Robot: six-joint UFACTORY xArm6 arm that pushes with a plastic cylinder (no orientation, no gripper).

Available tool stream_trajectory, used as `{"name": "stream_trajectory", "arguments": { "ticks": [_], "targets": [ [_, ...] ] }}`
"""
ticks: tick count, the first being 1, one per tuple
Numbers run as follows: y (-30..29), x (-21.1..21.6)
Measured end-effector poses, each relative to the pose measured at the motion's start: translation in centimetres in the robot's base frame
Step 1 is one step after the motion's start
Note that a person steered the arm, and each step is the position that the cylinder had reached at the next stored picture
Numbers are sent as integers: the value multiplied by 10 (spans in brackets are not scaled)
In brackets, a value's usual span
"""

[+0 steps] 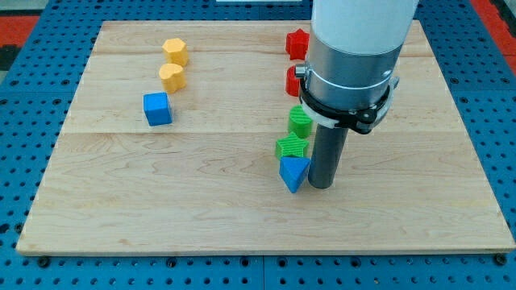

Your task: Push yellow heart and blue cube towards center

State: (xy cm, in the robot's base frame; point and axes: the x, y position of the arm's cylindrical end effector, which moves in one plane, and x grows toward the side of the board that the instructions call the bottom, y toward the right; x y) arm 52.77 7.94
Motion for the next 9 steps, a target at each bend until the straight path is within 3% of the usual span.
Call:
{"name": "stream_trajectory", "arguments": {
  "ticks": [1,3,4,5,6,7,9],
  "targets": [
    [26,-10],
    [62,-149],
    [58,-230],
    [59,-286],
    [23,-335],
    [12,-336],
    [-134,-334]
  ]
}}
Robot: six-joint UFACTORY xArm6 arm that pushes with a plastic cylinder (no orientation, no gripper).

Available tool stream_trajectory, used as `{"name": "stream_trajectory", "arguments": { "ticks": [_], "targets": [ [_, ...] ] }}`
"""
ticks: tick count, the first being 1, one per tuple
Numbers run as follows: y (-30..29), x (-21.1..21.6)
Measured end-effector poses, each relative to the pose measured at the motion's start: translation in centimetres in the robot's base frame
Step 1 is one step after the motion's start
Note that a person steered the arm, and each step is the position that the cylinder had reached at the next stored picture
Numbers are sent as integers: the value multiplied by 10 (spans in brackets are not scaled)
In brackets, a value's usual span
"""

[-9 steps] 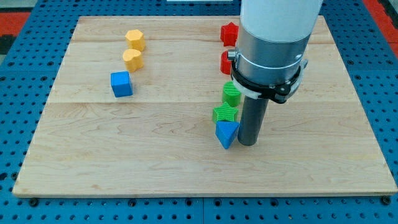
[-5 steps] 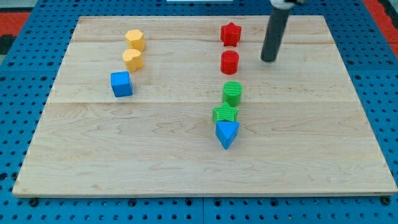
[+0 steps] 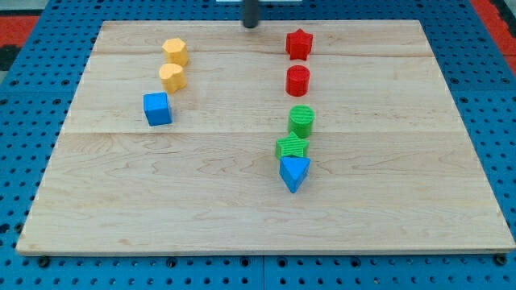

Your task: Push yellow heart and blue cube towards center

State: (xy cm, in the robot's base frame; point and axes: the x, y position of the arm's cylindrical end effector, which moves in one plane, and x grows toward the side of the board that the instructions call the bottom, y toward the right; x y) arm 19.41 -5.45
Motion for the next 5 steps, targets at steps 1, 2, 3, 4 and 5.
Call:
{"name": "stream_trajectory", "arguments": {
  "ticks": [1,2,3,4,5],
  "targets": [
    [-53,42],
    [-102,81],
    [-144,115],
    [-169,154],
    [-160,207]
  ]
}}
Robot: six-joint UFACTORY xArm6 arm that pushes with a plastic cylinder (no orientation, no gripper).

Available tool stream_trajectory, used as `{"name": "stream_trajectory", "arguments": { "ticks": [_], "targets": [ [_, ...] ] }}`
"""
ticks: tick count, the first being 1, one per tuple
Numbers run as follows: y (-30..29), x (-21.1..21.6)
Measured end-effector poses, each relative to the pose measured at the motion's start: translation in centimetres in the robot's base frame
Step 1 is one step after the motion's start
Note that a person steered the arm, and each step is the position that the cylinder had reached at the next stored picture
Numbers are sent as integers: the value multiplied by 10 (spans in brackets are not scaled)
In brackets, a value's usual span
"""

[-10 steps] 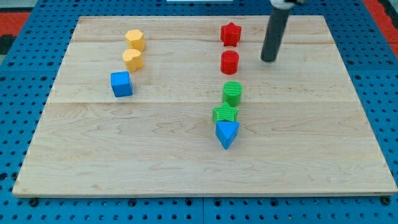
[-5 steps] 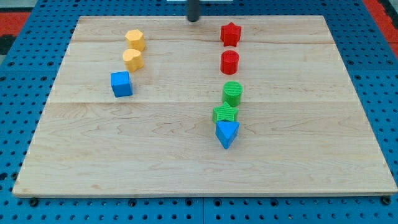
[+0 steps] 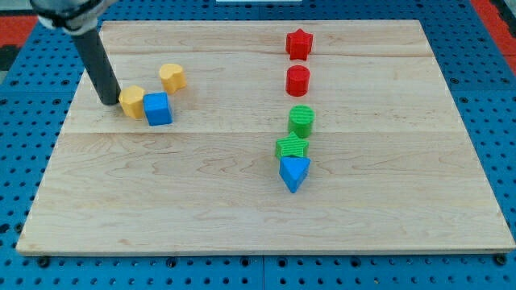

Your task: Push yellow heart and blue cube towards center

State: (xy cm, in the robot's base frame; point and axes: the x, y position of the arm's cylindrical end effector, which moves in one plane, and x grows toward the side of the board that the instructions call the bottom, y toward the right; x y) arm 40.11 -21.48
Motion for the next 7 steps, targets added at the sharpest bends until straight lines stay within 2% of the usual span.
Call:
{"name": "stream_trajectory", "arguments": {
  "ticks": [1,2,4,5,6,7],
  "targets": [
    [-6,14],
    [-10,-6],
    [30,-6],
    [89,52],
    [100,82],
    [39,34]
  ]
}}
